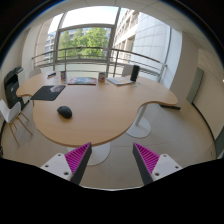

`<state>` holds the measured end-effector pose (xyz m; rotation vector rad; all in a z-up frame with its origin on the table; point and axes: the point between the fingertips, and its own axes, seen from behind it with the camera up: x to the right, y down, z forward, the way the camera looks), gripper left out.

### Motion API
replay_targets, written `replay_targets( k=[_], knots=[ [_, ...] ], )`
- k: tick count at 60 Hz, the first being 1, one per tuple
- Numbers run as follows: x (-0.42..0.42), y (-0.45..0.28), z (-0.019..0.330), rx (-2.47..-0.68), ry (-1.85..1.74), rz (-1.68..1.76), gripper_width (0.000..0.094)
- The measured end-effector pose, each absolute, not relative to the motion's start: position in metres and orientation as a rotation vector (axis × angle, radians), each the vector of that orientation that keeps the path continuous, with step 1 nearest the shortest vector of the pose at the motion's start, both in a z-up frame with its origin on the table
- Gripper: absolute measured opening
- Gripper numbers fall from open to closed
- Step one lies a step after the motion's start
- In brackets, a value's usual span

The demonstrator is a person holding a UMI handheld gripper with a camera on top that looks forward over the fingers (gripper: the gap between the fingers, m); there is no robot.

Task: Arrange mouse

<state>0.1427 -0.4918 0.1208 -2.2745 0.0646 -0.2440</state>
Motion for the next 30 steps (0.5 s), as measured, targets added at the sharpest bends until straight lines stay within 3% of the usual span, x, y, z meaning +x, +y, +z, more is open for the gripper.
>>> replay_targets(
  k=[11,30],
  knots=[
    [0.045,-0.470,0.081,-2.292,0.014,-0.142,0.0845],
    [-0.042,-0.330,0.021,-2.283,-0.081,-0.095,0.0847]
  ],
)
